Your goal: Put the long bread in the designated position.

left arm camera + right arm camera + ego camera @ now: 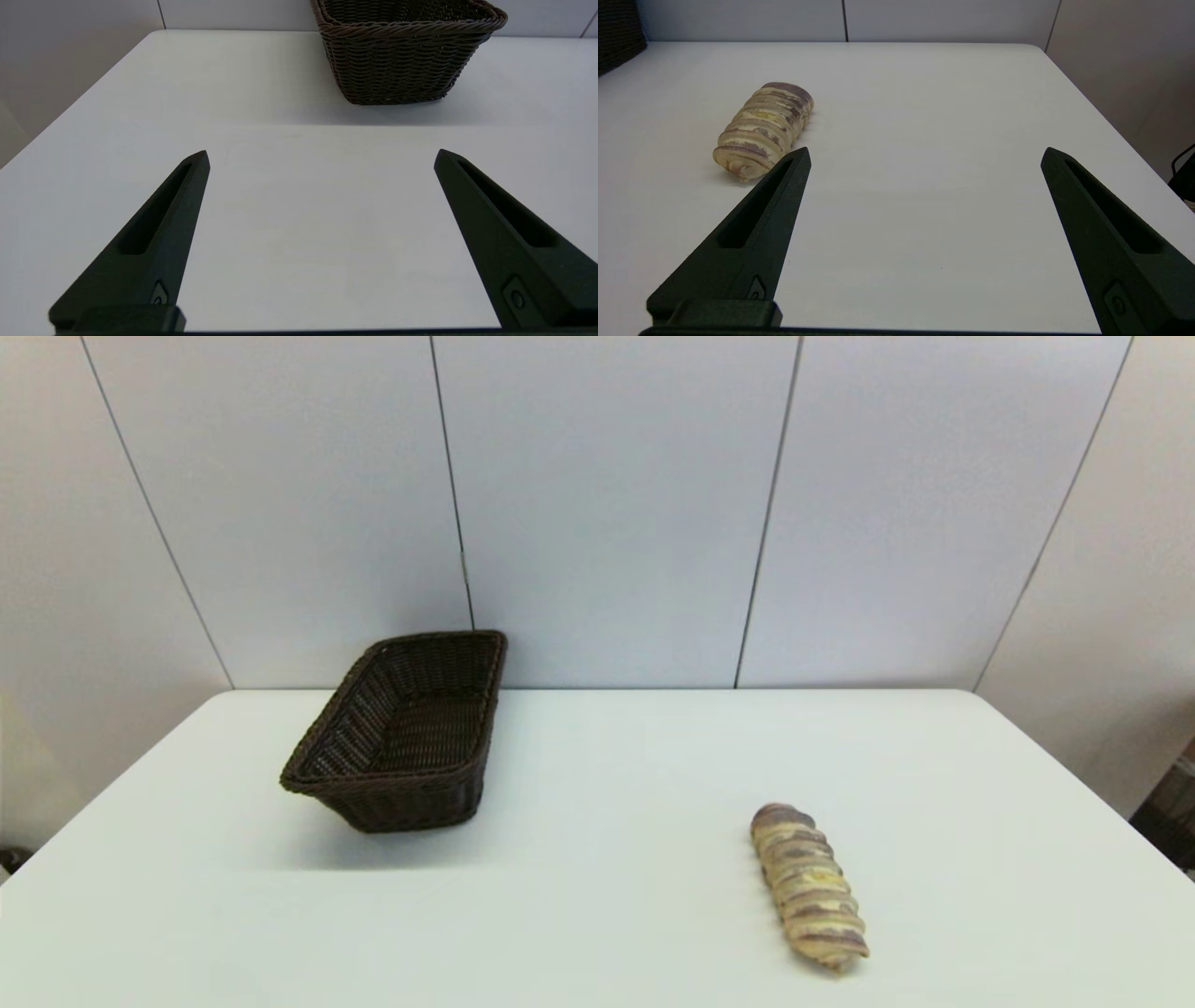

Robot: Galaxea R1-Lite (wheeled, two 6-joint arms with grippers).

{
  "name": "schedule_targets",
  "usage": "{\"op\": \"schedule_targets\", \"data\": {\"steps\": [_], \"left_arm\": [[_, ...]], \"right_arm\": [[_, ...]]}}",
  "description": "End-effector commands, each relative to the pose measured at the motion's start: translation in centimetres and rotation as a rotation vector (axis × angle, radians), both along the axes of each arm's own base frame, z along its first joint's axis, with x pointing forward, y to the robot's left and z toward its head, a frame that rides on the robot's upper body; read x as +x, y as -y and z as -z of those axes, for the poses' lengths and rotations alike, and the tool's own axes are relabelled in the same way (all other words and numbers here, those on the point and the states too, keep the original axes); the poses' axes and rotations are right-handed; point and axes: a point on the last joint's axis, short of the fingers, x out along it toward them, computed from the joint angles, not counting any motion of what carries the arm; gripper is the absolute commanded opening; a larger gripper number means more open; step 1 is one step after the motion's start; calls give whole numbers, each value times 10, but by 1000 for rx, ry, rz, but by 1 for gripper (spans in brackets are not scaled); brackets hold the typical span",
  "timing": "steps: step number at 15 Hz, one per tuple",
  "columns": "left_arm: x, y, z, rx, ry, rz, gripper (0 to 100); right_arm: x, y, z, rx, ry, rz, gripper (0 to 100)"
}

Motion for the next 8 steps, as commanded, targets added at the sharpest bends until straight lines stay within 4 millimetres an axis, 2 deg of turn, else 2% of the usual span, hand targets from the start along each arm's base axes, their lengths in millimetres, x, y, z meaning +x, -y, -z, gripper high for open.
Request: {"op": "schedule_targets", "data": {"steps": [1, 2, 4, 8], "left_arm": [[18, 0, -71, 54, -258, 74, 100], [30, 1, -92, 78, -318, 127, 100], [72, 12, -127, 123, -423, 262, 100], [133, 58, -156, 190, -523, 518, 100]], "right_arm": [[0, 0, 0, 1, -1, -2, 100], [0, 0, 0, -1, -1, -2, 100], [0, 0, 0, -1, -1, 0, 100], [0, 0, 0, -1, -1, -2, 100]]}}
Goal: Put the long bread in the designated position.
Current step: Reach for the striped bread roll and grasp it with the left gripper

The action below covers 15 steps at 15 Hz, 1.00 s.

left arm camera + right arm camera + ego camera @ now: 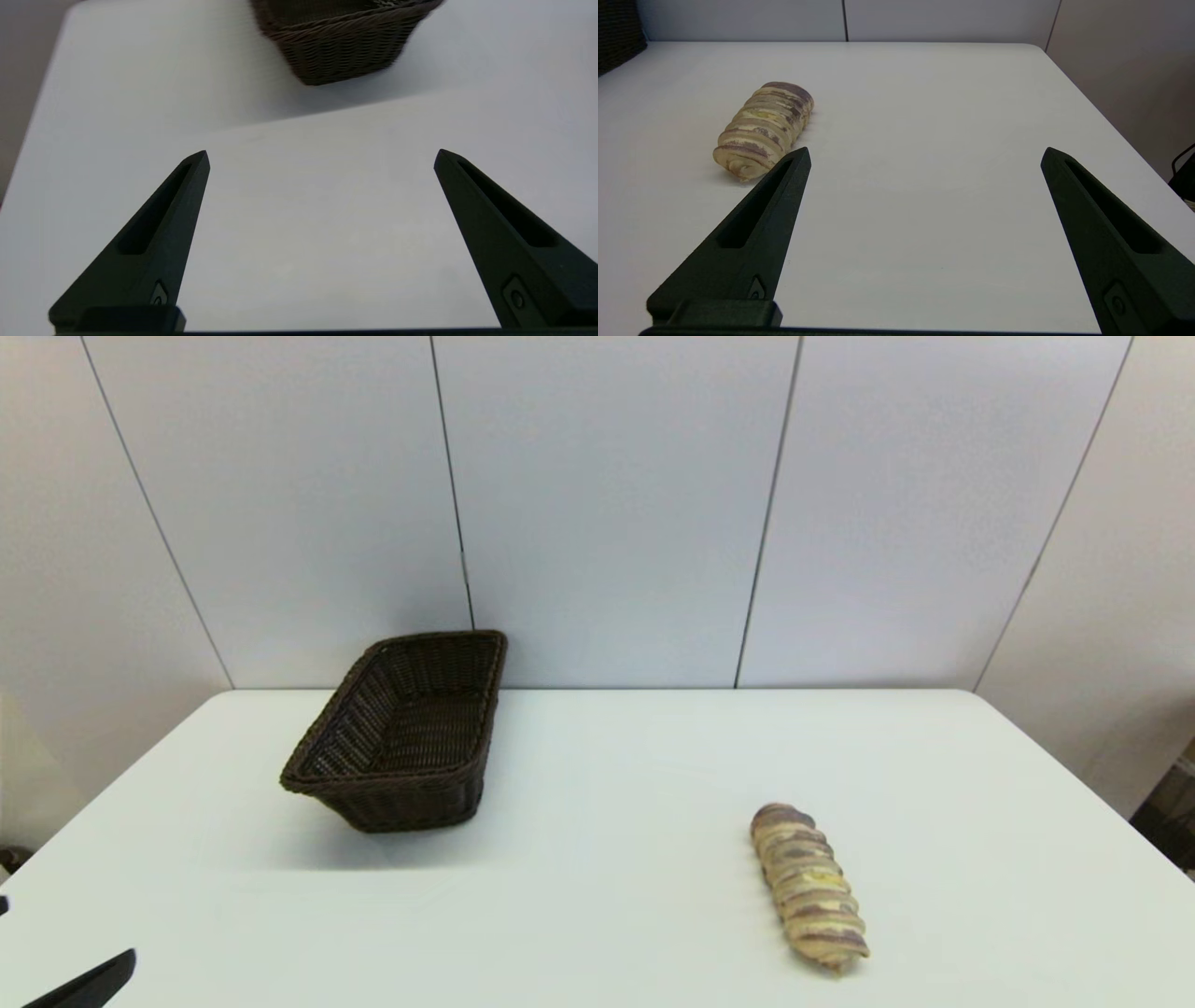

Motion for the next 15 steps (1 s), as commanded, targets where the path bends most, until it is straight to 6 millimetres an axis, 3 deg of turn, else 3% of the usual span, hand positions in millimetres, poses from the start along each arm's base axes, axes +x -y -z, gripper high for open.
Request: {"op": "schedule_targets", "data": {"steps": [1, 3, 8, 15], "left_arm": [[97, 65, -43, 62, -225, 374, 100], [117, 96, -47, 47, -273, 529, 100], [142, 172, -31, 77, -309, 728, 100], [159, 279, -4, 101, -377, 909, 100]], "right_arm": [[0, 0, 0, 0, -2, 0, 100], [0, 0, 0, -1, -2, 0, 100], [0, 0, 0, 1, 0, 0, 100], [0, 0, 0, 0, -2, 0, 100]]}}
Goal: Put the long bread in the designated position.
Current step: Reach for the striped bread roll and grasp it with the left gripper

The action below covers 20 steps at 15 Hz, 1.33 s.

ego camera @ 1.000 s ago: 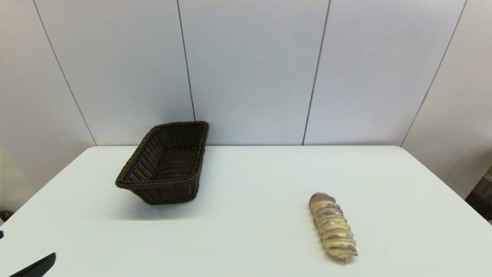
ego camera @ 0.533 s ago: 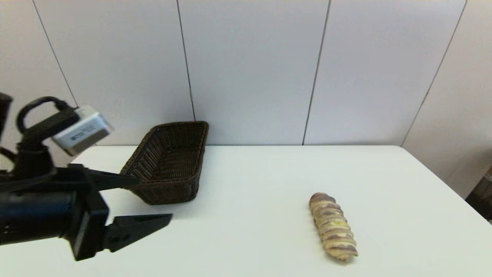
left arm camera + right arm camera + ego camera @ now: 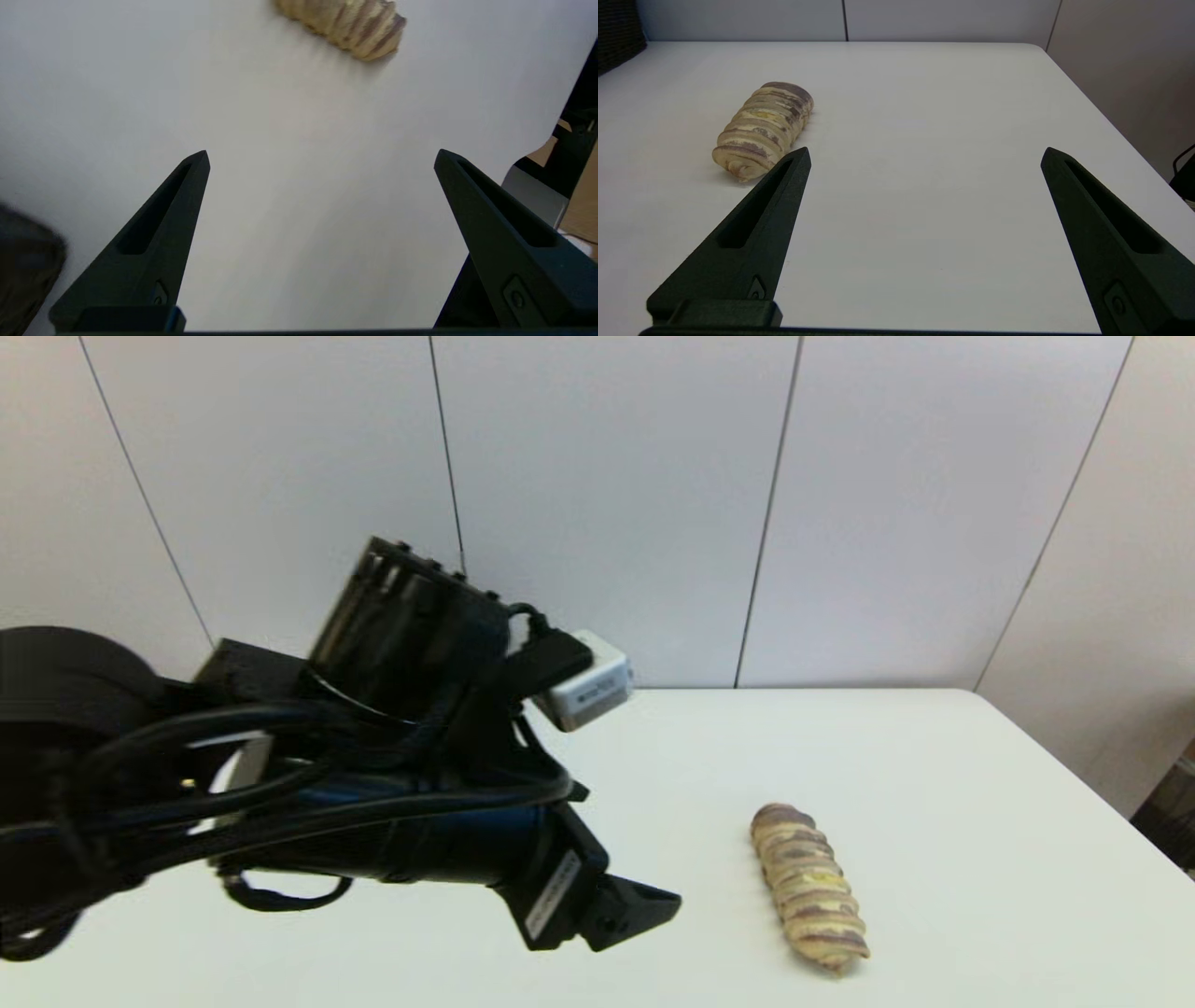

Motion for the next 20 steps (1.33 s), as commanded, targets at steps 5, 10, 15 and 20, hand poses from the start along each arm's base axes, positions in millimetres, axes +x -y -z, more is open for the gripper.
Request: {"op": "schedule_targets", "data": {"steps": [5, 10, 15, 20], "left_arm": [[21, 130, 52, 28, -105, 129, 100], [18, 174, 74, -1, -194, -47, 100], [23, 192, 83, -46, -213, -271, 100], [35, 204, 93, -49, -117, -427, 100]], "right_arm": [[0, 0, 0, -1, -1, -2, 100], [0, 0, 0, -1, -1, 0, 100], [0, 0, 0, -1, -1, 0, 100], [0, 0, 0, -1, -1, 0, 100]]}}
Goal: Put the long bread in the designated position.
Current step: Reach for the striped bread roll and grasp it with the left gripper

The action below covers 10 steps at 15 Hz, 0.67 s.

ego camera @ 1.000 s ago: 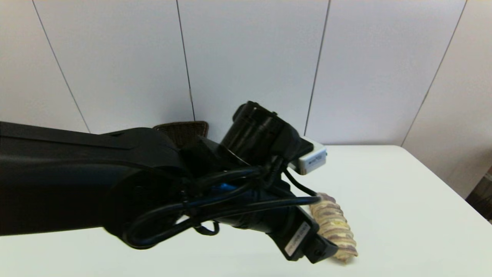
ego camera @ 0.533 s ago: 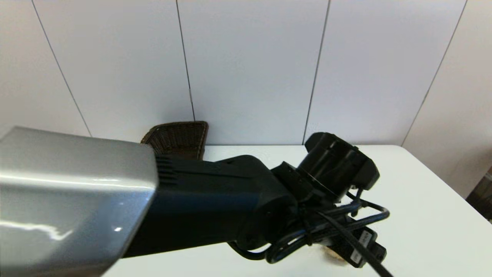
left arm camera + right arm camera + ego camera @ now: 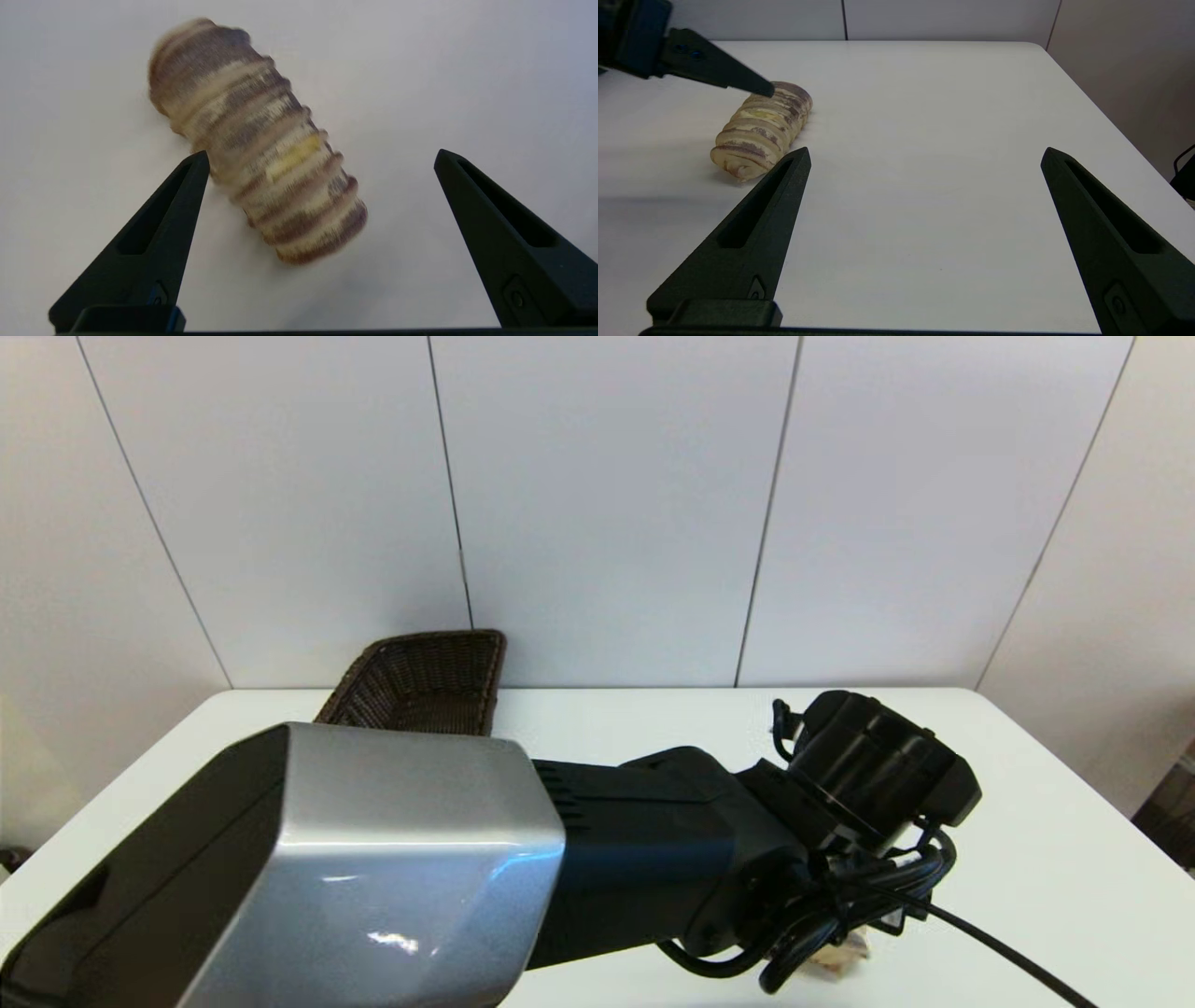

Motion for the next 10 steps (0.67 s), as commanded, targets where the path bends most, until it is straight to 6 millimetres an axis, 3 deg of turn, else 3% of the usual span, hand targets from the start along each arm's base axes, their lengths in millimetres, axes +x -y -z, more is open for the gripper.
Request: {"op": "schedule_targets", "data": {"steps": [1, 6, 10], "left_arm": [[7, 7, 18, 47, 35, -85, 100], [11, 9, 40, 119, 42, -123, 100], [11, 10, 42, 120, 37, -118, 100]], "right_arm": [[0, 0, 0, 1, -2, -2, 100], [0, 0, 0, -1, 0, -2, 100], [0, 0, 0, 0, -2, 0, 100]]}}
